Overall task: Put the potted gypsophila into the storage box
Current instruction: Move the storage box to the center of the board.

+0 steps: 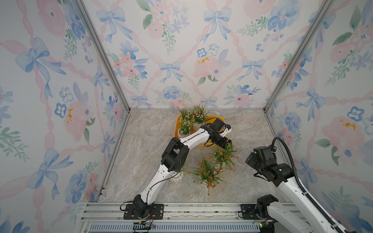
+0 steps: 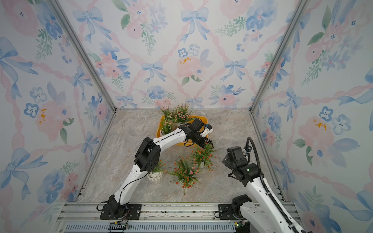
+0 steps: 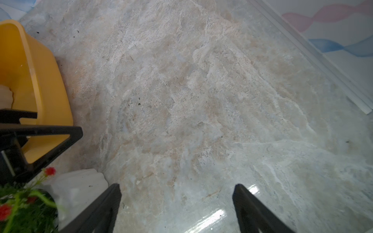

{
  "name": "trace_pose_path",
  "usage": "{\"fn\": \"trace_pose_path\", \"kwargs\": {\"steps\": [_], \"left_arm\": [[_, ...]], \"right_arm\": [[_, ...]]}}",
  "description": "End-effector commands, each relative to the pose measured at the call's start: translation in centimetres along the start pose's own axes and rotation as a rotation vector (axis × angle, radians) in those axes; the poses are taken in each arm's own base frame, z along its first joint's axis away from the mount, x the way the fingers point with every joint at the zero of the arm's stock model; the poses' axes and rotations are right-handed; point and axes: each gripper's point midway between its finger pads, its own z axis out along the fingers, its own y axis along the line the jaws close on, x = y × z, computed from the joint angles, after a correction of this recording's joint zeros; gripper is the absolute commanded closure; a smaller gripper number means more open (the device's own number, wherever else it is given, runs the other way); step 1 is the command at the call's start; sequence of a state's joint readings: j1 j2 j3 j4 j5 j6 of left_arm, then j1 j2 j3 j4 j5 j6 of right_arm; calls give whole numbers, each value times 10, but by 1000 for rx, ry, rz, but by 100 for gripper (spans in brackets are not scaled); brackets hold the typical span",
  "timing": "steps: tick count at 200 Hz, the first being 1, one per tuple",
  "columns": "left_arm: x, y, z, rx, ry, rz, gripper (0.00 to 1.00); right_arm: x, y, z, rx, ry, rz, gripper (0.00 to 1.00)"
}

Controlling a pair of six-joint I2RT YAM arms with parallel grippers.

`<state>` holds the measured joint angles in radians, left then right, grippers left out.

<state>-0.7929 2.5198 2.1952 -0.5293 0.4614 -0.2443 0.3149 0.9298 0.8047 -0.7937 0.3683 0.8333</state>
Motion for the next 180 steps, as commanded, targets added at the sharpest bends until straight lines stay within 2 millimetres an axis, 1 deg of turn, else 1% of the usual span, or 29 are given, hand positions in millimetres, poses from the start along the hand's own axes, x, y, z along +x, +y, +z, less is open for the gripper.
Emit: {"fn": "trace_pose_path", "kwargs": {"steps": [1, 18, 39, 68, 88, 105, 130, 145, 159, 180], "left_arm": [[-6, -1, 12, 1, -13, -68, 10], [-15, 2, 6, -38, -41, -83, 10], [-31, 6, -12, -76, -91, -88, 8], [-60, 11, -46, -90, -173, -111, 6], [-79, 14, -74, -109, -233, -114, 2], [-91, 20, -98, -120, -273, -131, 2], [-100, 31, -124, -112, -308, -158, 2], [-105, 37, -142, -129, -334, -154, 2], [-108, 39, -158, -142, -353, -151, 2], [-111, 52, -184, -184, -387, -160, 2]], "right_arm": [[23, -3, 6, -14, 91, 3, 10], [33, 6, 13, -53, 136, 2, 10], [37, 25, 20, -117, 180, -5, 10], [42, 61, 29, -231, 257, -28, 11], [45, 82, 33, -288, 308, -57, 13], [46, 91, 33, -296, 319, -85, 14], [43, 98, 32, -322, 315, -82, 15], [43, 109, 31, -366, 325, -76, 15], [46, 117, 33, -383, 352, -81, 18], [51, 122, 41, -357, 387, -114, 23]]}}
